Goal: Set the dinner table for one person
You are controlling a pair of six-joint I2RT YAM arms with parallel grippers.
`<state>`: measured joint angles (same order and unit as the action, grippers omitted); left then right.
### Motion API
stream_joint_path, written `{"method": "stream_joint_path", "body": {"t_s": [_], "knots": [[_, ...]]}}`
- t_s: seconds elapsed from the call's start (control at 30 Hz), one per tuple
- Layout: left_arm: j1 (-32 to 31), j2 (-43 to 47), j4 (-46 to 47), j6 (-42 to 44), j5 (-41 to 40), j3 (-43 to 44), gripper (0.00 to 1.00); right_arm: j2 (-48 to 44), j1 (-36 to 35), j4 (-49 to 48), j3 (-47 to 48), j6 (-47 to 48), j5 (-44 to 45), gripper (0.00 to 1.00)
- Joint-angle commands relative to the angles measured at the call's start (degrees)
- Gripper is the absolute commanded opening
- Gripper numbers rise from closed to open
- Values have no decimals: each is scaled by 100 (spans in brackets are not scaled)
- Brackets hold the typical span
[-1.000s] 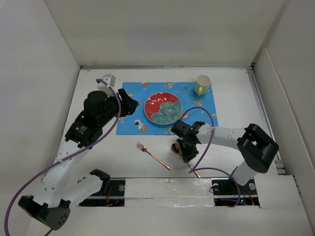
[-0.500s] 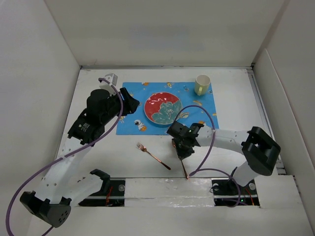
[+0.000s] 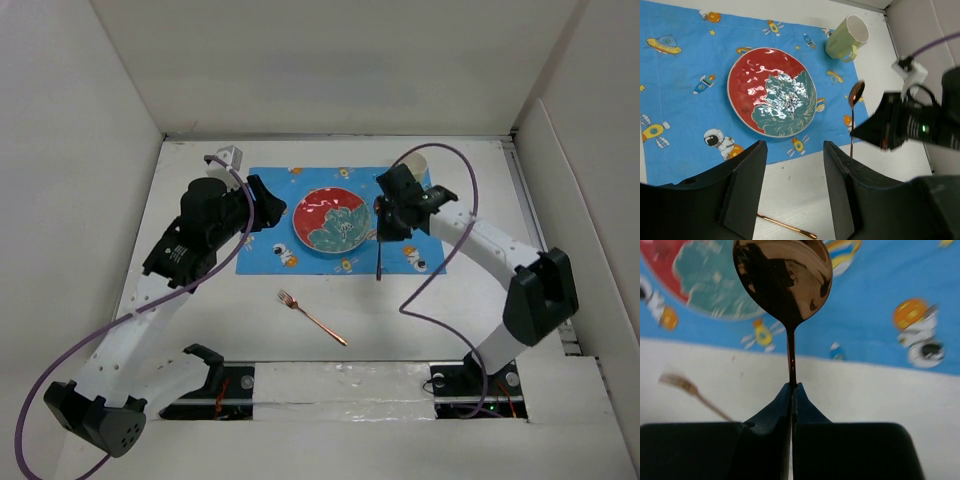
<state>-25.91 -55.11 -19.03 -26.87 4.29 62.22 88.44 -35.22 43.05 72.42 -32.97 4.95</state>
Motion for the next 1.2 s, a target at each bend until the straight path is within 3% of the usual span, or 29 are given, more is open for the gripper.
{"method": "stream_joint_path", "body": {"t_s": [0.0,0.17,0.43,0.83,0.9,0.93,0.97,1.17], "knots": [[-28,-17,268,42,80,98,46,742,515,-235,772,641,190,0],[-28,27,233,77,36,115,46,1866,1069,-306,1510,933,112,0],[-28,27,224,59,-8,54,46,2870,1176,-139,2398,1170,234,0],[-28,-254,321,77,63,1,46,3732,1387,46,2953,1161,269,0],[-28,-281,312,86,45,19,46,3733,1387,2,2944,1144,252,5],[-28,-281,312,86,36,36,46,3715,1387,-7,2944,1135,252,14],[-28,-272,312,86,28,28,46,3637,1387,-7,2953,1144,252,32],[-28,-254,259,86,45,124,46,2768,1325,152,2778,1091,235,40]]}}
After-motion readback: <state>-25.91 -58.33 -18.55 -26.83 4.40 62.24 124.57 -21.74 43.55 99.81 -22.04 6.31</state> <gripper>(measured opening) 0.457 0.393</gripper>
